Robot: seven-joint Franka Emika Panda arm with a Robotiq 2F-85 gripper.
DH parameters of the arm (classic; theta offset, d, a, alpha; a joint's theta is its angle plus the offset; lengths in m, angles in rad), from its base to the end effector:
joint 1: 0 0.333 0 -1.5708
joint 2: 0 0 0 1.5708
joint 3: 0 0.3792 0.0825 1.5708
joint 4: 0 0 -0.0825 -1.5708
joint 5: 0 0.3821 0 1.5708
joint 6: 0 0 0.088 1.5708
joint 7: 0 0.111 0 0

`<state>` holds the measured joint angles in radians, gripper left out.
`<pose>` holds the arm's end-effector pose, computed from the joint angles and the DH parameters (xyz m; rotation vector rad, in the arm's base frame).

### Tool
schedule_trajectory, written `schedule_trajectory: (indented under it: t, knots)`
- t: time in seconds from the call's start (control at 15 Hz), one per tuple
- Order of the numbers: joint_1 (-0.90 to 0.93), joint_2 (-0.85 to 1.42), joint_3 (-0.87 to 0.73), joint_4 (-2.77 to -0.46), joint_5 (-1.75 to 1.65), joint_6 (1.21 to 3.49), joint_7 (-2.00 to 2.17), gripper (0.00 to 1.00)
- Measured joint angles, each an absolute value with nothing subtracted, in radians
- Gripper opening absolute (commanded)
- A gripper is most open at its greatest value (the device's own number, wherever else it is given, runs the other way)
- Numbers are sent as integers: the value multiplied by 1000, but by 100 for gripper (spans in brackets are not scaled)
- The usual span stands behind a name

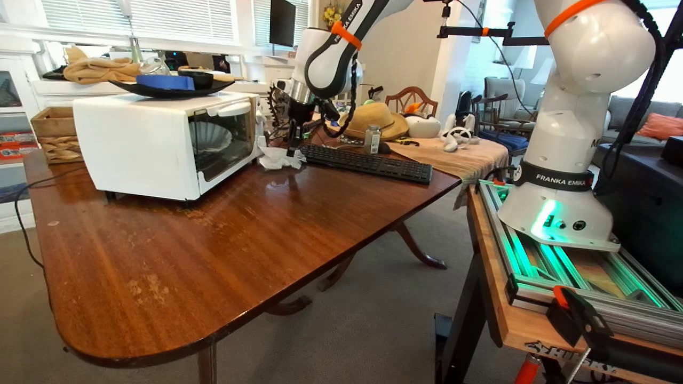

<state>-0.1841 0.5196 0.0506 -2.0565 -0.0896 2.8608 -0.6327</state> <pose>0.6443 -0.0842 0.2613 2.8759 0.8448 0.3929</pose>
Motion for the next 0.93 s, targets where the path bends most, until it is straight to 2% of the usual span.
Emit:
schedule_trajectory:
  t: [0.07,0.4,0.67,0.93]
  knots:
    - [-186,520,52,-2057,-90,2861,-632,32]
    - [-192,520,60,-2057,-90,2862,-632,71]
    - [-196,511,69,-2056,-90,2895,-632,99]
    - [-215,501,107,-2052,-90,2920,-633,100]
